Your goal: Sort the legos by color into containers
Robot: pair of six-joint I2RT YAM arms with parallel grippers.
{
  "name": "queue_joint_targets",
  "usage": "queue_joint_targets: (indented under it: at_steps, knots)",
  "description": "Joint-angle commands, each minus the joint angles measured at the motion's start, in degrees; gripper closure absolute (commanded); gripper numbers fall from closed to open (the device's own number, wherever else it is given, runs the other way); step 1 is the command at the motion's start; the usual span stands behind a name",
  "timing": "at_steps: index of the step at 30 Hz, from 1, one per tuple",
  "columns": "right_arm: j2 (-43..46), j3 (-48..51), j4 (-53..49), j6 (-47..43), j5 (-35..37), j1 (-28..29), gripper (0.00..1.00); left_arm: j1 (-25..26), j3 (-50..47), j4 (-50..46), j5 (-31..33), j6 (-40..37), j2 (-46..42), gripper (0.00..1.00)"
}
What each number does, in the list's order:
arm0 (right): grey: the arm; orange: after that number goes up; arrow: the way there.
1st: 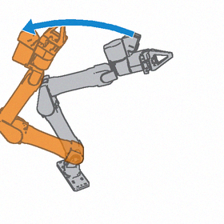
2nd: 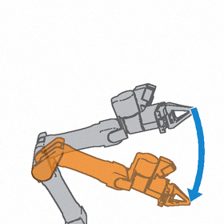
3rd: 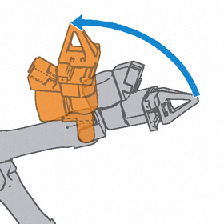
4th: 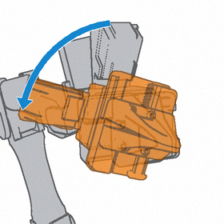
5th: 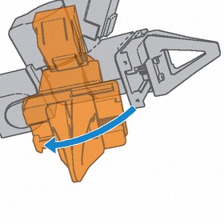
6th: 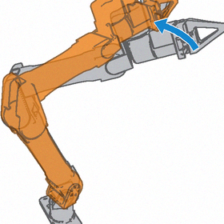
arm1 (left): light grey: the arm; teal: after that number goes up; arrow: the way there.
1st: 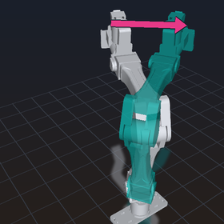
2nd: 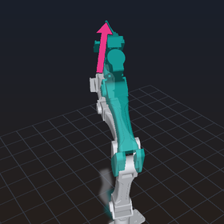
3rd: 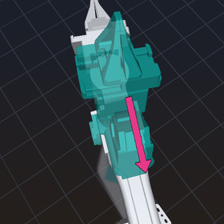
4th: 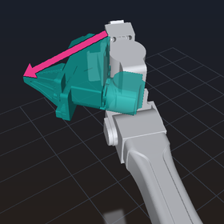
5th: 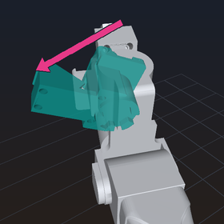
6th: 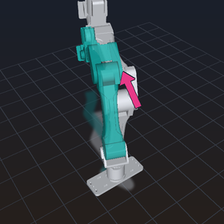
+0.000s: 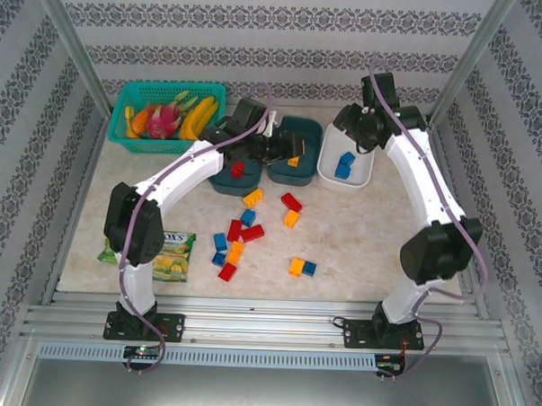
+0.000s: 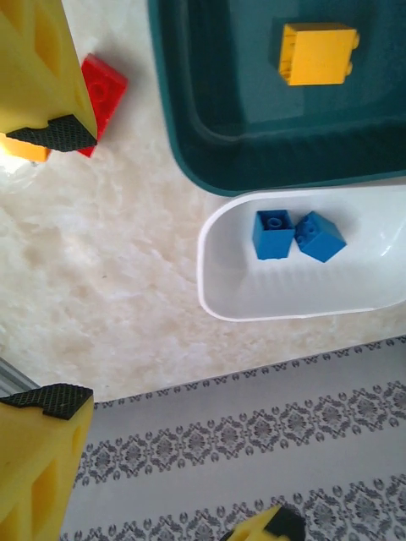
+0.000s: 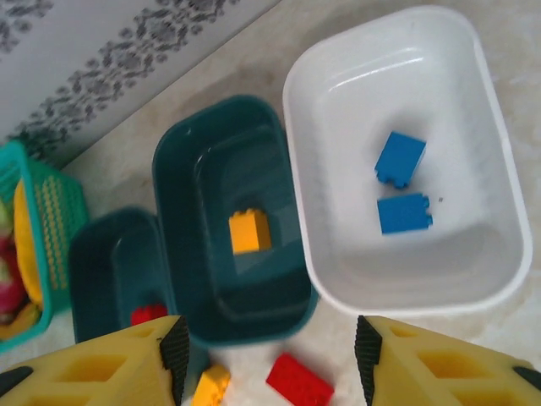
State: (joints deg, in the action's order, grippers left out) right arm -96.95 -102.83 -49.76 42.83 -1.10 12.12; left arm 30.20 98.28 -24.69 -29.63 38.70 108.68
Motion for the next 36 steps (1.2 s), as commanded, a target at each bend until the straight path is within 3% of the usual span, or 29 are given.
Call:
queue_joint_targets:
  at_steps: [1,9,16,23,36]
  knots:
    - [6.6,7.5,-0.7,-1.9,-0.1,1.4,0.42,1.8,-3.5,-2.7,2.4,-2.4,-3.6,0.25]
    - [23.7,23.7,-3.0,-1.7,-3.7,7.1,0.42,5.5,-10.7,-2.8,5.7,-1.4,-7.8,0.26]
    - [34.9,38.0,-1.2,-1.3,-9.0,14.3,0.38,8.2,-12.4,-7.3,14.6,9.7,-4.3,0.29]
    - [43.3,50.1,7.4,-3.0,-11.7,19.3,0.28,10.1,-5.7,-10.6,18.9,19.0,5.4,0.3]
    - [46.9,53.3,7.3,-1.5,-11.2,19.1,0.28,11.1,7.4,-19.0,24.5,27.7,19.3,0.29]
